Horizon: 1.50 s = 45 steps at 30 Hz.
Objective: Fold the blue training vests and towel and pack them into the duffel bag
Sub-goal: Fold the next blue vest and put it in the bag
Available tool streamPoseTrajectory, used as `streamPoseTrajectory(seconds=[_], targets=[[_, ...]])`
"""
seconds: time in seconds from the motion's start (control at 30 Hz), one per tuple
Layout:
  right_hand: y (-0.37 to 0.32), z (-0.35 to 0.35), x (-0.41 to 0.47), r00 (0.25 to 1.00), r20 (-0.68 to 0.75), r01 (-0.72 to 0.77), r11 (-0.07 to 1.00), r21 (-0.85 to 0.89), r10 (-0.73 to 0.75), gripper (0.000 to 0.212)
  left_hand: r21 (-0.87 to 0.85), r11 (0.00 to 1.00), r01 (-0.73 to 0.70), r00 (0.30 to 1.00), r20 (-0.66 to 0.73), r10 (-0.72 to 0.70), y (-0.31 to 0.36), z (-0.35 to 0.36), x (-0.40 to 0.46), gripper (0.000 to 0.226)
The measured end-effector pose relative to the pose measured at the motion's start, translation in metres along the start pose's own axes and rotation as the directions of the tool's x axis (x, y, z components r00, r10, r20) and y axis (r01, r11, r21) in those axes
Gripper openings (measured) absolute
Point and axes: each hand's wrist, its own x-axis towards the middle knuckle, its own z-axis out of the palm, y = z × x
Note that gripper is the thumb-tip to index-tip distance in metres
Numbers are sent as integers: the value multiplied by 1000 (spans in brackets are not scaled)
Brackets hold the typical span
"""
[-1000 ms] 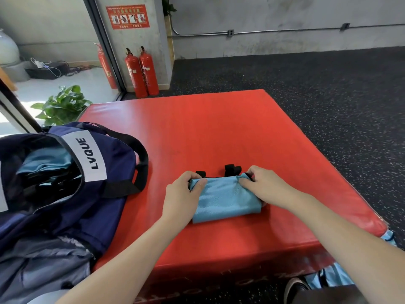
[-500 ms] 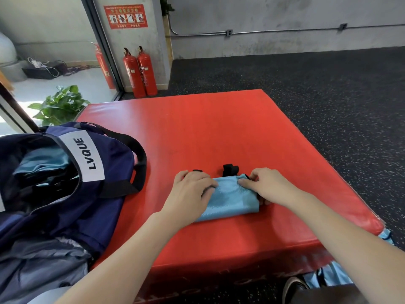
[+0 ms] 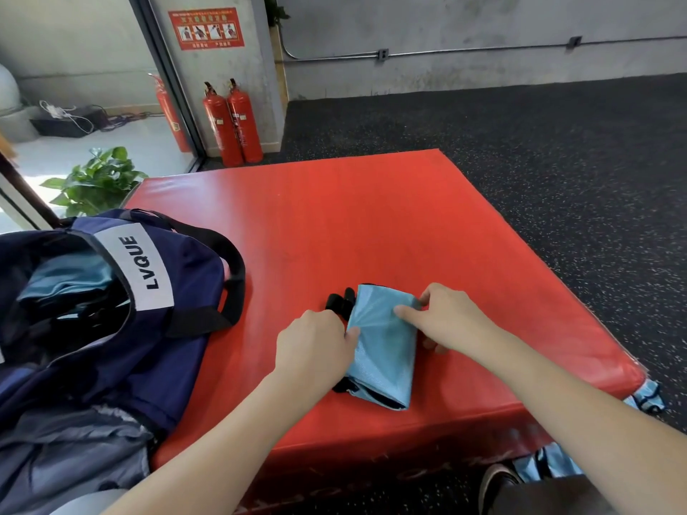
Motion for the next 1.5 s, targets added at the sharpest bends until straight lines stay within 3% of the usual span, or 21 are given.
streamPoseTrajectory(seconds=[0.17,0.23,0.33,0.4,0.5,0.6,0.67,0.77,0.83,0.9,1.07,1.23,1.33,1.5], targets=[[-3,3,-1,993,106,-66,978,199,45,54,-239,969,68,980,196,-20,6,4,-3,44],[-3,3,-1,985,171,-64,966,251,21,43,-268,960,79,963,269,-5,8,6,-6,43],[-4,0,-5,965,260,-95,961,258,26,30,-258,964,64,968,249,3,8,6,-7,43],[-6,0,-6,960,278,-92,969,227,26,29,-207,977,49,982,190,-9,8,2,-8,43],[-8,0,-7,959,282,-54,945,321,-41,28,-122,991,-47,998,-39,43,4,-10,-7,43],[-12,-4,-8,943,290,5,875,484,-165,26,-300,927,-224,957,-246,152,-5,-20,0,24],[-16,-7,-10,917,318,40,850,526,-240,27,-446,836,-320,935,-291,202,-16,-24,8,10],[-23,-12,-13,870,359,107,842,529,-337,24,-657,709,-256,957,-66,284,-32,-37,14,22],[-29,-15,-17,842,386,135,840,526,-377,23,-771,613,-172,926,86,367,-39,-46,14,20],[-34,-16,-19,821,414,147,847,511,-392,24,-805,583,-112,908,155,388,-43,-52,11,16],[-39,-10,-24,805,457,157,878,452,-380,24,-680,716,-158,951,90,294,-49,-51,-3,12],[-46,-11,-31,796,486,160,899,408,-361,35,-693,710,-127,989,-38,140,-70,-50,-13,13],[-56,-9,-35,850,371,149,846,512,-374,36,-715,694,-81,995,-100,13,-84,-59,-22,14],[-83,10,-51,910,156,151,659,737,-383,48,-777,627,-61,981,-164,-108,-103,-70,-48,44]])
